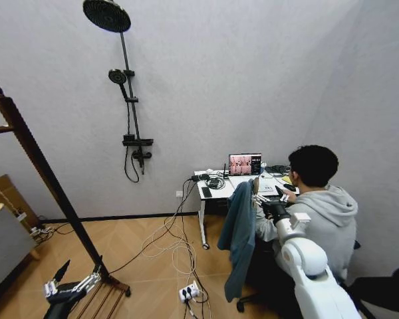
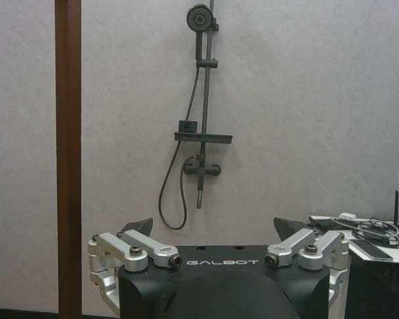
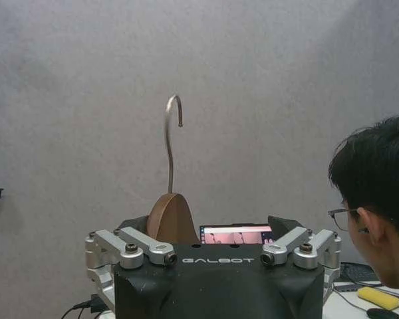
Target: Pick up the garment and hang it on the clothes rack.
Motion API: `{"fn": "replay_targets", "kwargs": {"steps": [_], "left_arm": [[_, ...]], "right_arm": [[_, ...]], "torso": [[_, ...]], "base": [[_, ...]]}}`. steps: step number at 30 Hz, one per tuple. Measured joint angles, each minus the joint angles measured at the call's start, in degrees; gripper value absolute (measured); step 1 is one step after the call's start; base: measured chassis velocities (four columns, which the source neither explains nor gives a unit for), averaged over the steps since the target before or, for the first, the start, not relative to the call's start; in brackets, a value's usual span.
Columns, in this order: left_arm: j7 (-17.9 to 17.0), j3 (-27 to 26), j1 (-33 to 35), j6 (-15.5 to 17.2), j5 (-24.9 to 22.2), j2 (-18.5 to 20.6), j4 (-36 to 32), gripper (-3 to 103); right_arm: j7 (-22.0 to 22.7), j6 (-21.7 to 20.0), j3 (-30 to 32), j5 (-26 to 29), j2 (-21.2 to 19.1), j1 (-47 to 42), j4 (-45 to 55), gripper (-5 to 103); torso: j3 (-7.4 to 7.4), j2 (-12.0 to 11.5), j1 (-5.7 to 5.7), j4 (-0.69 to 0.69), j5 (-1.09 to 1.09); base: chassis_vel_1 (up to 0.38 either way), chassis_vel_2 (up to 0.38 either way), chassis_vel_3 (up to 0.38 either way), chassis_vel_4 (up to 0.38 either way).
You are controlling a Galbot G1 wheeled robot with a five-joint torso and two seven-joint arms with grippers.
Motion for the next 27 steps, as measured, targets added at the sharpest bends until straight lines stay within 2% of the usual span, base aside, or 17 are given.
{"fn": "replay_targets", "kwargs": {"steps": [1, 3, 4, 6, 7, 9, 10, 11, 13, 14, 15, 18, 19, 20, 21, 23, 27], "left_arm": [[0.0, 0.0, 0.0, 0.0, 0.0, 0.0, 0.0, 100], [0.0, 0.0, 0.0, 0.0, 0.0, 0.0, 0.0, 100], [0.0, 0.0, 0.0, 0.0, 0.0, 0.0, 0.0, 100], [0.0, 0.0, 0.0, 0.0, 0.0, 0.0, 0.0, 100], [0.0, 0.0, 0.0, 0.0, 0.0, 0.0, 0.0, 100], [0.0, 0.0, 0.0, 0.0, 0.0, 0.0, 0.0, 100], [0.0, 0.0, 0.0, 0.0, 0.0, 0.0, 0.0, 100], [0.0, 0.0, 0.0, 0.0, 0.0, 0.0, 0.0, 100], [0.0, 0.0, 0.0, 0.0, 0.0, 0.0, 0.0, 100], [0.0, 0.0, 0.0, 0.0, 0.0, 0.0, 0.0, 100], [0.0, 0.0, 0.0, 0.0, 0.0, 0.0, 0.0, 100], [0.0, 0.0, 0.0, 0.0, 0.0, 0.0, 0.0, 100], [0.0, 0.0, 0.0, 0.0, 0.0, 0.0, 0.0, 100], [0.0, 0.0, 0.0, 0.0, 0.0, 0.0, 0.0, 100], [0.0, 0.0, 0.0, 0.0, 0.0, 0.0, 0.0, 100], [0.0, 0.0, 0.0, 0.0, 0.0, 0.0, 0.0, 100], [0.0, 0.0, 0.0, 0.0, 0.0, 0.0, 0.0, 100]], "right_arm": [[0.0, 0.0, 0.0, 0.0, 0.0, 0.0, 0.0, 100], [-0.8, 0.2, -0.2, 0.5, -1.3, 2.2, -2.8, 89], [-0.8, 0.2, -0.2, 0.5, -1.3, 2.2, -2.8, 89], [-2.1, 0.4, -0.5, 1.3, -2.1, 3.6, -4.9, 79], [-2.1, 0.4, -0.5, 1.3, -2.1, 3.6, -4.9, 79], [-3.0, 0.5, -0.7, 1.4, -2.0, 4.4, -6.0, 68], [-3.0, 0.5, -0.7, 1.4, -2.0, 4.4, -6.0, 68], [-3.1, 0.5, -0.8, 1.5, -1.7, 4.6, -6.2, 57], [-3.1, 0.5, -0.8, 1.5, -1.5, 4.6, -6.3, 57], [-3.3, 0.5, -0.9, 1.5, -1.3, 4.6, -6.5, 51], [-3.5, 0.4, -0.9, 1.5, -1.3, 4.5, -6.5, 41], [-3.5, 0.4, -0.9, 1.7, -1.3, 4.4, -6.5, 41], [-3.6, 0.3, -0.9, 1.9, -1.5, 4.4, -6.5, 30], [-3.7, 0.2, -0.9, 2.0, -1.6, 4.4, -6.5, 24], [-3.7, 0.2, -0.9, 2.0, -1.6, 4.4, -6.5, 24], [-3.7, 0.0, -0.9, 2.2, -1.8, 4.5, -6.4, 14], [-3.7, -0.3, -1.1, 2.7, -2.0, 4.3, -5.5, 10]], "torso": [[0.0, 0.0, 0.0, 0.0, 0.0], [0.01, 0.0, 0.05, 0.0, -0.03], [0.01, 0.0, 0.05, 0.0, -0.03], [0.01, 0.0, 0.04, -0.03, -0.02], [0.01, 0.0, 0.04, -0.03, -0.02], [0.0, 0.0, 0.02, -0.01, -0.02], [0.0, 0.0, 0.02, -0.01, -0.02], [0.0, 0.0, 0.01, -0.01, -0.02], [0.0, 0.0, 0.01, -0.01, -0.02], [0.0, 0.0, 0.01, -0.01, -0.01], [0.0, 0.0, 0.02, -0.02, -0.01], [0.0, 0.0, 0.02, -0.01, -0.01], [0.0, 0.0, 0.02, -0.02, -0.02], [0.0, 0.0, 0.02, -0.01, -0.01], [0.0, 0.0, 0.02, -0.01, -0.01], [0.0, 0.0, 0.02, -0.02, -0.01], [0.01, 0.0, 0.02, -0.02, -0.01]], "base": [[0.0, 0.0, 0.0, 0.0], [0.0, 0.0, 0.0, 0.0], [0.0, 0.0, 0.0, 0.0], [0.0, 0.0, 0.0, 0.0], [0.0, 0.0, 0.0, 0.0], [0.0, 0.0, 0.0, 0.0], [0.0, 0.0, 0.0, 0.0], [0.0, 0.0, 0.0, 0.0], [0.0, 0.0, 0.0, 0.0], [0.0, 0.0, 0.0, 0.0], [0.0, 0.0, 0.0, 0.0], [0.0, 0.0, 0.0, 0.0], [0.0, 0.0, 0.0, 0.0], [0.0, 0.0, 0.0, 0.0], [0.0, 0.0, 0.0, 0.0], [0.0, 0.0, 0.0, 0.0], [0.0, 0.0, 0.0, 0.0]]}}
